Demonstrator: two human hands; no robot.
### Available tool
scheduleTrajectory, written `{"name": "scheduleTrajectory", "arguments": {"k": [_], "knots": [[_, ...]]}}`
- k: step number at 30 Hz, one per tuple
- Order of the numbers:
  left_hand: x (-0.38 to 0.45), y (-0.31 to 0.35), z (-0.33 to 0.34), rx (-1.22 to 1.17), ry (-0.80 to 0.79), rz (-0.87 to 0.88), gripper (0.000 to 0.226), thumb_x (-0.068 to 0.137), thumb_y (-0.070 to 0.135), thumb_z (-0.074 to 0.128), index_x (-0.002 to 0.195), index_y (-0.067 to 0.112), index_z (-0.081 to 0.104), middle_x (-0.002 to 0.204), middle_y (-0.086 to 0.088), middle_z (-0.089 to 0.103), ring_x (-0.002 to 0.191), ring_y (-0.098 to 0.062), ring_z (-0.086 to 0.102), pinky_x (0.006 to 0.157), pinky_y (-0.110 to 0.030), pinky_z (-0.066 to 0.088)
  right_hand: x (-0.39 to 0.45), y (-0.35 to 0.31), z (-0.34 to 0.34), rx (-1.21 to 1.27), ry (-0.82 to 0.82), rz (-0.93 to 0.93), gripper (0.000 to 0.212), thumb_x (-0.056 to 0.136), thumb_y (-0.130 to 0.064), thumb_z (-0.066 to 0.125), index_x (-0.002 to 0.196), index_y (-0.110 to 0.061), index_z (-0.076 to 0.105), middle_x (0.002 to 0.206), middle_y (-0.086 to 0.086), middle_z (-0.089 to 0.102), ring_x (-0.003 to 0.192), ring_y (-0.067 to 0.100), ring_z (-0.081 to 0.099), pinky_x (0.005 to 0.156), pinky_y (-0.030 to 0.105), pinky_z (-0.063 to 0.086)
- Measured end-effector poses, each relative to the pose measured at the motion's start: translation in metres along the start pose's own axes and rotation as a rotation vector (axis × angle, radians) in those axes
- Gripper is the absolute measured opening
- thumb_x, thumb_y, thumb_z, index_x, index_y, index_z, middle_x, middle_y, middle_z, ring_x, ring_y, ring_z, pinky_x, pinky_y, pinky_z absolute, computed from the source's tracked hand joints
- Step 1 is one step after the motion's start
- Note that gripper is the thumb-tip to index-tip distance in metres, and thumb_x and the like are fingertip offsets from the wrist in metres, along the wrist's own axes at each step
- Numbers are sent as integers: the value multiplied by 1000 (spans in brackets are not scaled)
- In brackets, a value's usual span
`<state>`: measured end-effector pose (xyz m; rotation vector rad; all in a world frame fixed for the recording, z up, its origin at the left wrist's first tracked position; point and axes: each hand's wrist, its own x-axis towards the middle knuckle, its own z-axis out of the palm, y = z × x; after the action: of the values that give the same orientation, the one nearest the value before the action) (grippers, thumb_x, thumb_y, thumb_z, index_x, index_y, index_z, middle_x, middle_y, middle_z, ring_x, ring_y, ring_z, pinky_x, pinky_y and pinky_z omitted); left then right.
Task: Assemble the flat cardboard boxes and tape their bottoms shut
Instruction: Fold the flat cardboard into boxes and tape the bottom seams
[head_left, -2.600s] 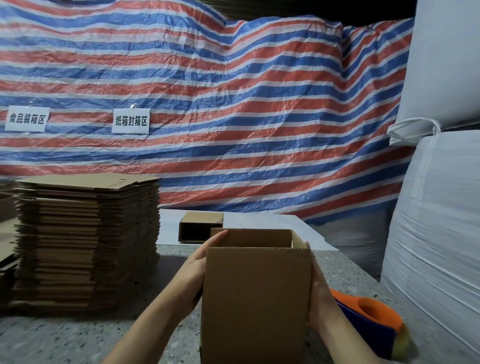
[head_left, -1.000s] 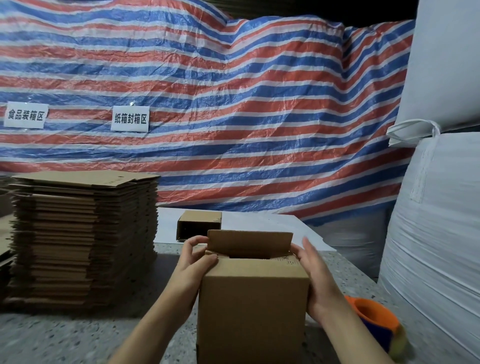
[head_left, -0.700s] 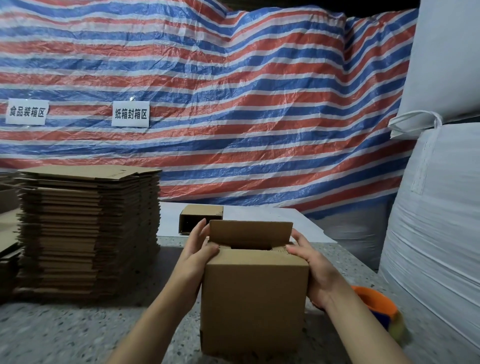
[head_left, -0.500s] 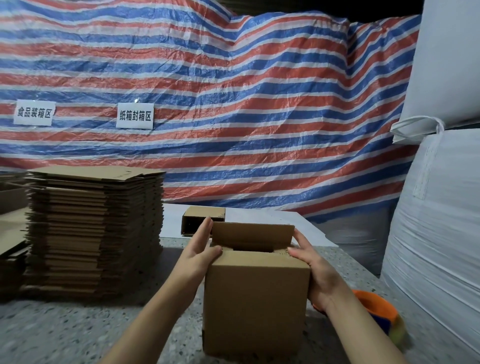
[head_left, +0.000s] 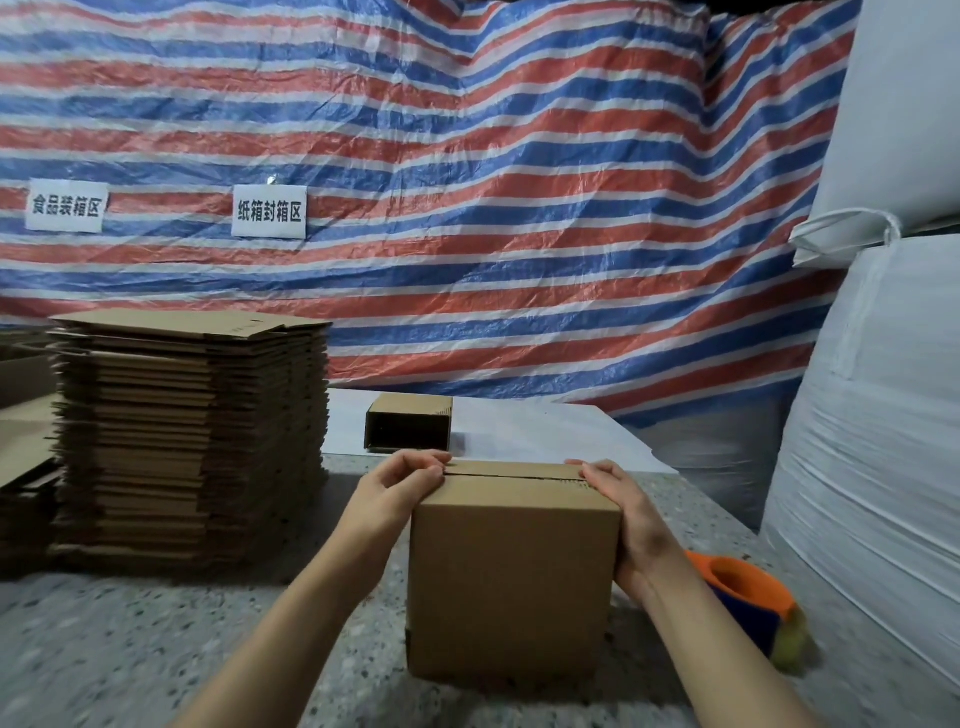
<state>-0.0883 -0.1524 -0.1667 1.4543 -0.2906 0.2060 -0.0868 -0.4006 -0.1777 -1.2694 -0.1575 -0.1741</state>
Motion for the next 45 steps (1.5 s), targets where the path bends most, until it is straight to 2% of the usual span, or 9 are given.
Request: {"name": "scheduleTrajectory", "arguments": {"k": [5,10,15,24,27,29,35,40,45], "knots": [[3,19,-5,308,-82,8,9,93,24,65,88,17,69,109,12,70,96,-7,66,76,-23,53,-2,-2,2,0,3,-5,45,74,-39,70,105,-7,65,91,12,75,79,26,72,66,37,60],[10,61,18,1296,-84,229,16,93,44,54,95,30,61,102,9,64,101,-16,59,91,-37,45,-3,-3,4,-45,32,-2,48,73,-42,69,105,-7,64,99,16,73,88,29,70,78,42,57],[12,54,67,1366,-410,280,70,93,73,22,148,34,37,157,4,35,145,-22,28,119,-52,18,-6,-5,5,-34,39,22,43,76,-42,69,104,-10,62,98,21,72,81,31,70,68,39,59],[23,46,68,1418,-634,127,94,73,93,17,154,45,14,164,10,14,150,-23,15,118,-54,14,-4,-6,0,-52,65,83,23,92,-37,66,100,-16,68,97,18,73,78,27,73,61,34,58],[24,46,67,1416,-636,123,91,75,91,19,154,45,15,163,10,18,149,-23,20,118,-54,19,2,-13,-6,-39,26,89,33,99,-42,56,110,-14,69,109,14,72,102,26,70,85,40,57],[26,47,66,1406,-644,115,90,76,90,21,153,45,16,162,9,21,148,-24,22,118,-55,22,10,-24,-14,-315,132,22,32,102,-44,48,113,-18,64,120,7,67,112,21,62,99,44,47],[26,50,63,1398,-682,147,98,68,93,14,153,44,17,162,10,22,148,-23,24,117,-55,24,12,-39,-76,-1720,401,124,49,95,-57,41,121,-21,61,117,4,68,98,23,63,73,35,48],[24,46,63,1417,-667,169,98,69,93,12,154,44,15,163,9,21,148,-23,23,118,-55,23,3,-14,-93,-1887,243,381,80,88,-79,34,142,-24,53,142,4,57,126,26,55,100,37,47],[24,48,63,1407,-665,159,97,69,93,13,154,44,15,162,9,21,147,-23,25,117,-55,26,-5,0,-96,-1872,301,472,72,87,-77,45,124,-18,62,118,3,67,104,22,64,83,31,52]]}}
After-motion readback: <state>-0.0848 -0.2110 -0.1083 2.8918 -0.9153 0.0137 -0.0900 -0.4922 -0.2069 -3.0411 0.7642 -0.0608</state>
